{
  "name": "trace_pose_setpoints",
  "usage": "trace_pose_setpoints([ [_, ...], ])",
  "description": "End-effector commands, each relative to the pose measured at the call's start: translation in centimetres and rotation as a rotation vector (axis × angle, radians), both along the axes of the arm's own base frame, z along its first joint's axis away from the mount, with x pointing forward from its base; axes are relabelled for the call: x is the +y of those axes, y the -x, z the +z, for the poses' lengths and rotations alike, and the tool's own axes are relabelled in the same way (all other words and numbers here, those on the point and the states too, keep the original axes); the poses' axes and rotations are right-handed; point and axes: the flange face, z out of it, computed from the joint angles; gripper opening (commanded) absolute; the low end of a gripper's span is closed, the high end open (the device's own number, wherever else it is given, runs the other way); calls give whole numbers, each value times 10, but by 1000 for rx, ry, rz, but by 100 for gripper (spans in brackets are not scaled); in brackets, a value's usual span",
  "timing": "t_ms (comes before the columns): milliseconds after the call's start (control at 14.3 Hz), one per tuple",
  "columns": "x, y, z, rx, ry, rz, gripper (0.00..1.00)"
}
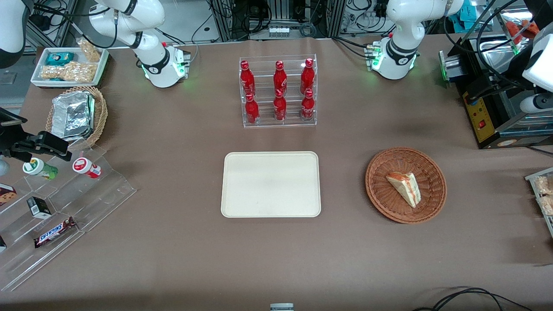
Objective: Place sandwich from basket to tray
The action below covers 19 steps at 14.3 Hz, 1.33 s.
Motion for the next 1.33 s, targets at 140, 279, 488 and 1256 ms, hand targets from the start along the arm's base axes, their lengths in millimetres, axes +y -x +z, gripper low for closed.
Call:
trace_pose_setpoints([
  [140, -1, -1, -1, 0, 9, -3, 100],
  [279, 2, -8, -12, 21, 4, -1, 100],
  [488, 8, -35, -48, 40, 12, 48, 100],
  [1256, -1, -75, -287, 11, -22, 344, 100],
])
